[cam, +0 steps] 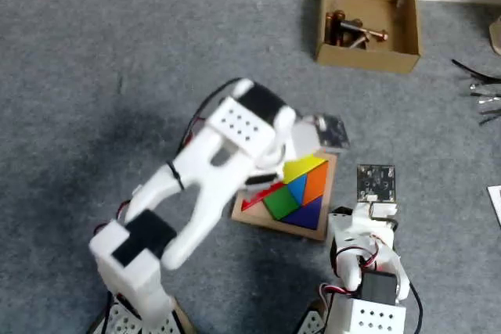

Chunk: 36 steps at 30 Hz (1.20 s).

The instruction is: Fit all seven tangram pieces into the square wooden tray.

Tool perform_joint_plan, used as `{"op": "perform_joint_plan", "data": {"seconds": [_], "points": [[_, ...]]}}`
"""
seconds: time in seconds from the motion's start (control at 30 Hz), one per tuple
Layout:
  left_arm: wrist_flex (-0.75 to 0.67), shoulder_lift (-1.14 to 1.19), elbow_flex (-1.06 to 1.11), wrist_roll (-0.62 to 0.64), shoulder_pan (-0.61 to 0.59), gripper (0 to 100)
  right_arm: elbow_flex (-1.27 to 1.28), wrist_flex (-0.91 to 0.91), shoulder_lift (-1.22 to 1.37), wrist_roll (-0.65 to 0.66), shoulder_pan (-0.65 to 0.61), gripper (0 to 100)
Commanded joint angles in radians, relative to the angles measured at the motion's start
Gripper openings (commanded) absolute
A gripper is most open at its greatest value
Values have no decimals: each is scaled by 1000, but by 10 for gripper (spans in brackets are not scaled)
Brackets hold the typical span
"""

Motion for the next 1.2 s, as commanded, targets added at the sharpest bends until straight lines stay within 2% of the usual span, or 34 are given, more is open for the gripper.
{"op": "perform_joint_plan", "data": {"seconds": [0.0,0.33,0.5,0.7,1.0,1.17], "points": [[-75,-137,120,21,64,39,105,2,-12,11,12,11],[-420,-329,568,48,81,41,105,4,-12,11,12,11],[-565,-344,680,48,77,42,105,4,-12,11,12,11],[-647,-344,710,46,74,42,105,4,-12,11,12,11],[-652,-343,713,43,116,43,105,4,-12,11,12,11],[-652,-344,756,-71,159,43,105,4,-12,11,12,11]]}}
